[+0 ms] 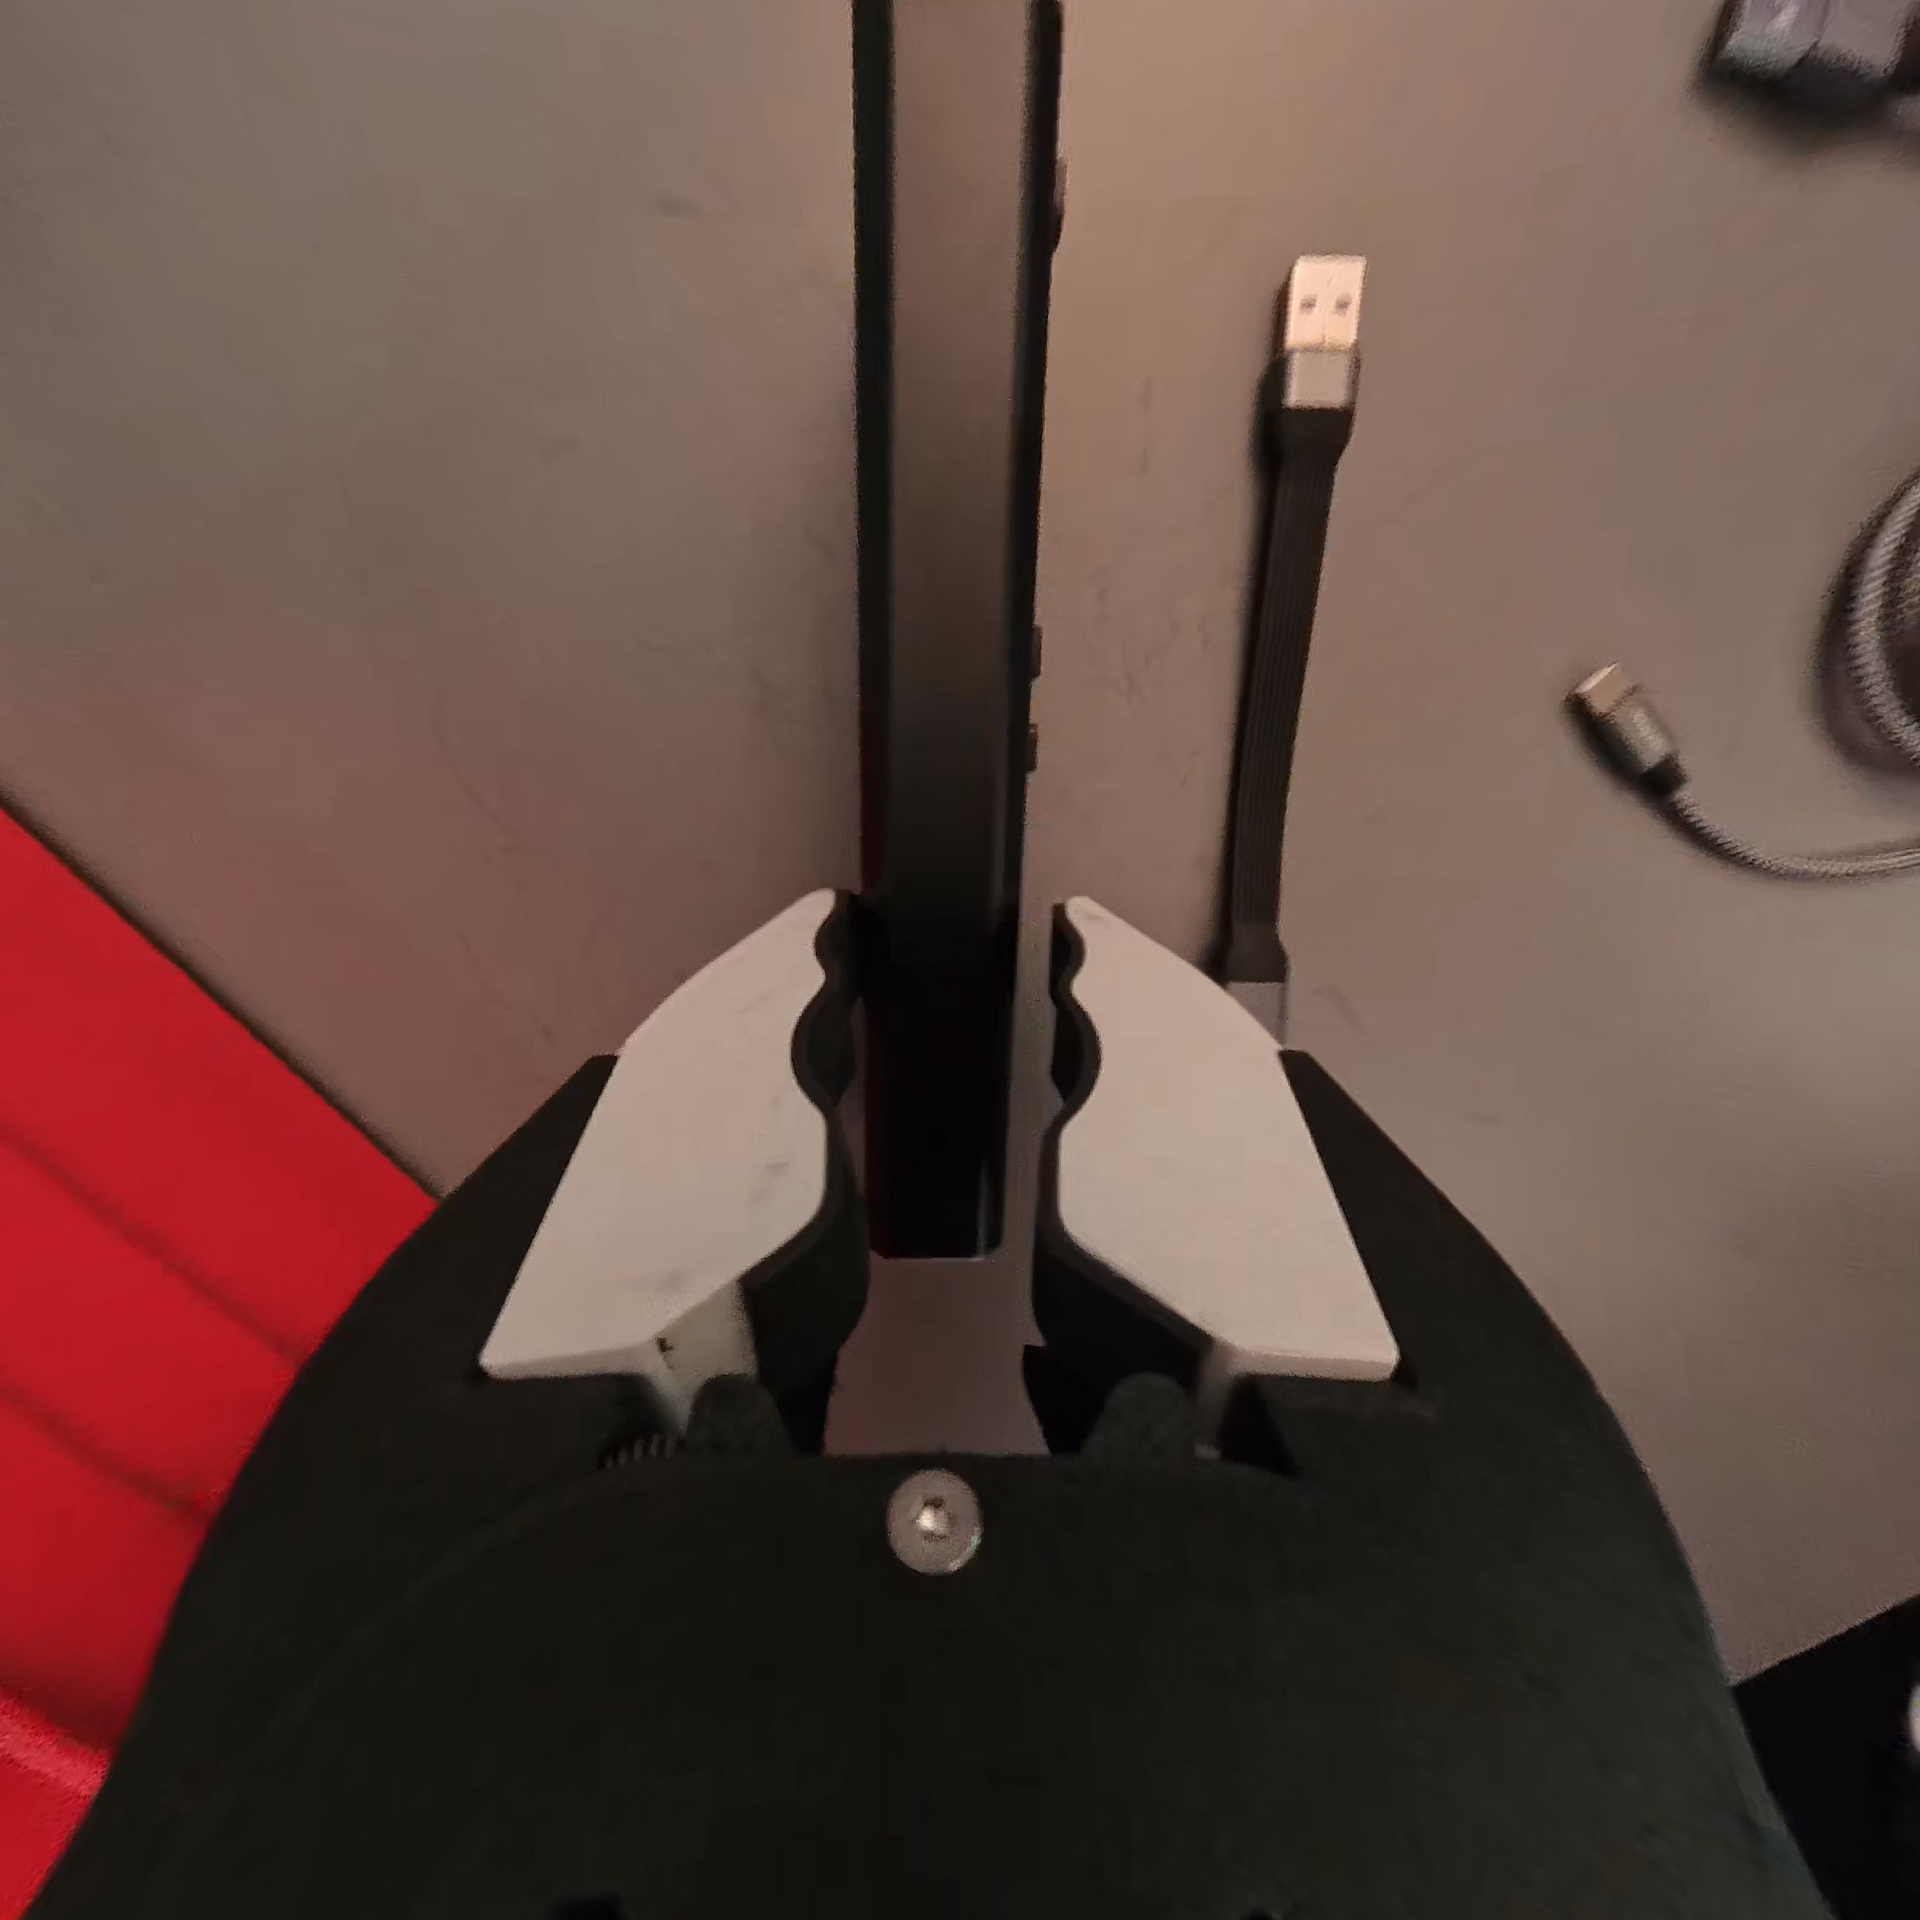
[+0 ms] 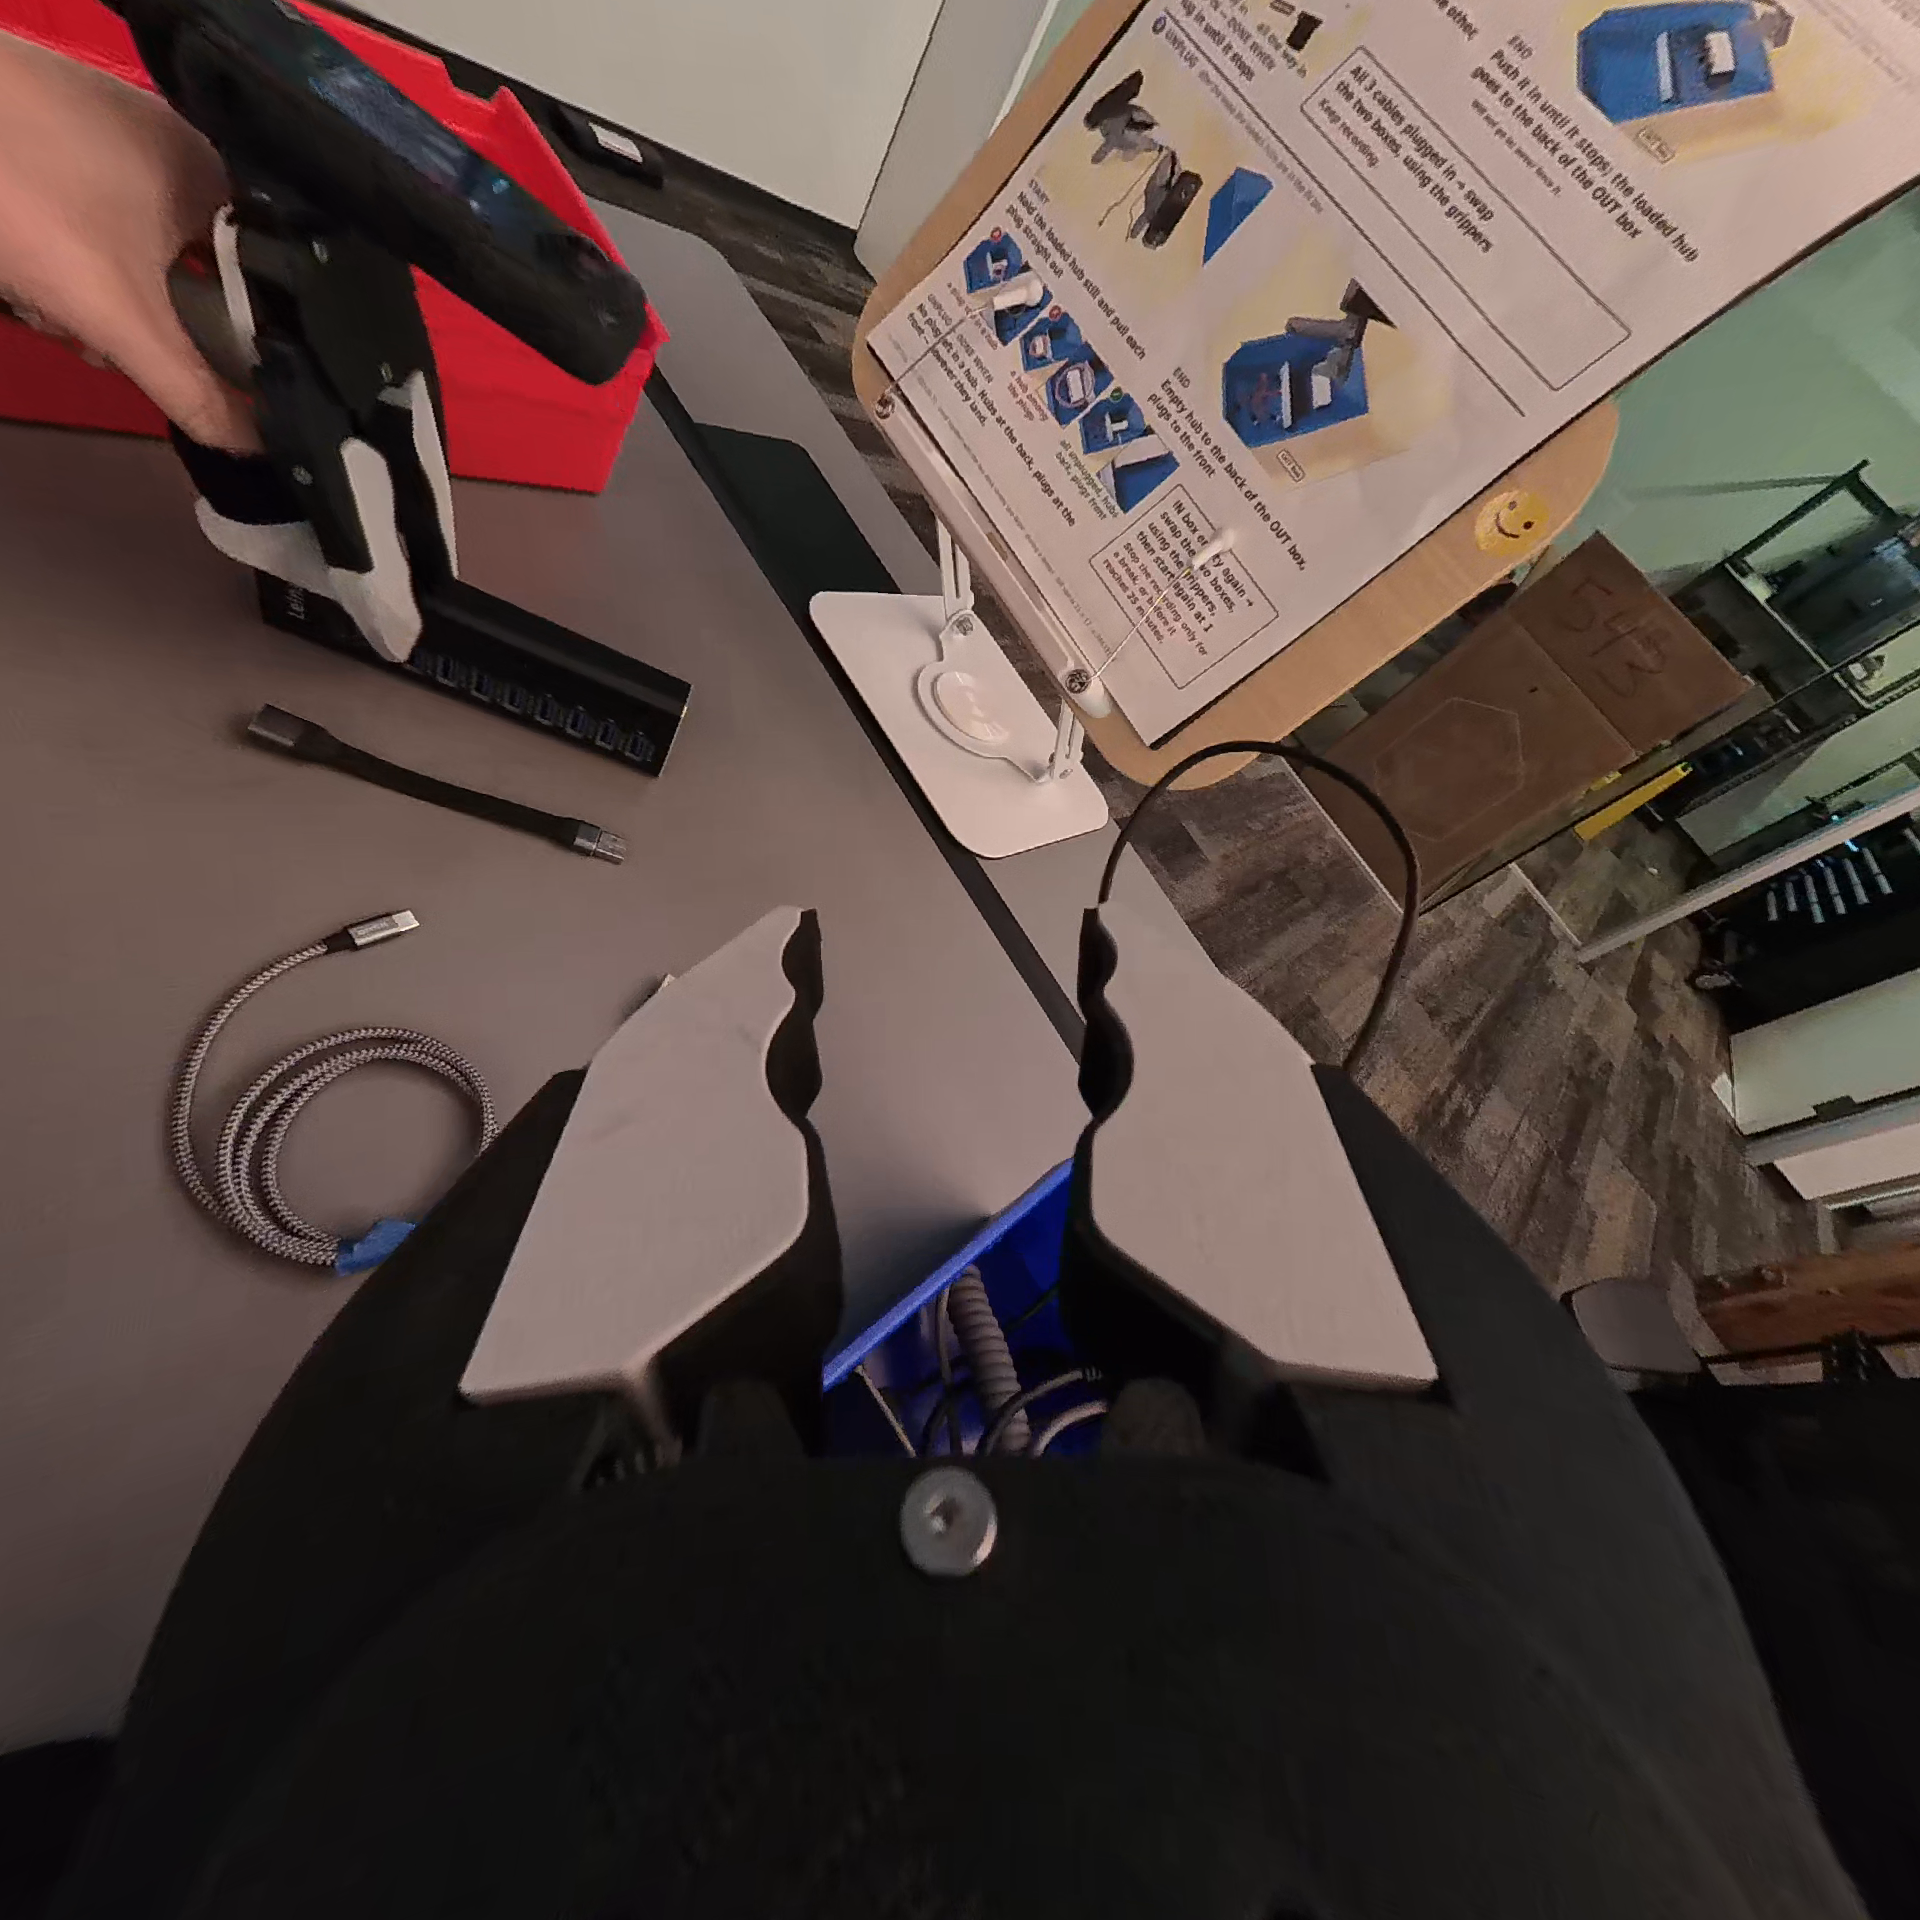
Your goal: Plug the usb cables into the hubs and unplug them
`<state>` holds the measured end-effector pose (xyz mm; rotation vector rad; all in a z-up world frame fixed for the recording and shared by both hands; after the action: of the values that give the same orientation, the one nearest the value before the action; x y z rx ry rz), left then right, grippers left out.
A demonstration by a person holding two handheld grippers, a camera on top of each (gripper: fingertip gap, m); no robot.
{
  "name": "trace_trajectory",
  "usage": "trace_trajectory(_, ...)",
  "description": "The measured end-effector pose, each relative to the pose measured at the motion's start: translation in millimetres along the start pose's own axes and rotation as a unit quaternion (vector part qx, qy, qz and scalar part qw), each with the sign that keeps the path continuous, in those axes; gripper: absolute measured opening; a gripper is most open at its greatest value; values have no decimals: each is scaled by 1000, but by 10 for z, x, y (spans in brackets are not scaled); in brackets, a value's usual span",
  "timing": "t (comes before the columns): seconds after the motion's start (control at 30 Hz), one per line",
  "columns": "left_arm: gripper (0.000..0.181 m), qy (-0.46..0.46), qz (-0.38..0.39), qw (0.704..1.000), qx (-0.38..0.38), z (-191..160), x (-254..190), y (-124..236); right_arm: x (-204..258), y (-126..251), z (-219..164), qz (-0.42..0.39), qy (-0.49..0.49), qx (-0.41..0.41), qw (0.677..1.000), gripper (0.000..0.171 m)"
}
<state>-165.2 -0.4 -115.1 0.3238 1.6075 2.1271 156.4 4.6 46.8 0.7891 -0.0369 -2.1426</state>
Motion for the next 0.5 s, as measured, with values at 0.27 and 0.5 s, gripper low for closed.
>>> trace_trajectory(0.27, 48, 46, 42, 977, -203, -366, -191, 470, -134, 118, -38, -22, -15, -13, 1000, 49)
trace_trajectory(0.5, 57, 94, 133, 933, -322, -768, -415, 380, -109, 115, 85, -28, -6, -44, 999, 48)
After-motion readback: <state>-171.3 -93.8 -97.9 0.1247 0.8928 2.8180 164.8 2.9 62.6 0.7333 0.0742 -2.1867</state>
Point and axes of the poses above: each gripper's, where its closed fingertips meet, y back along the fingers, z out of its top, x = y × z across the jaws, the point moved 6 cm from there along y, back along the fingers, and after that the axes turned 3 degrees about -z, right-handed, at the moved point
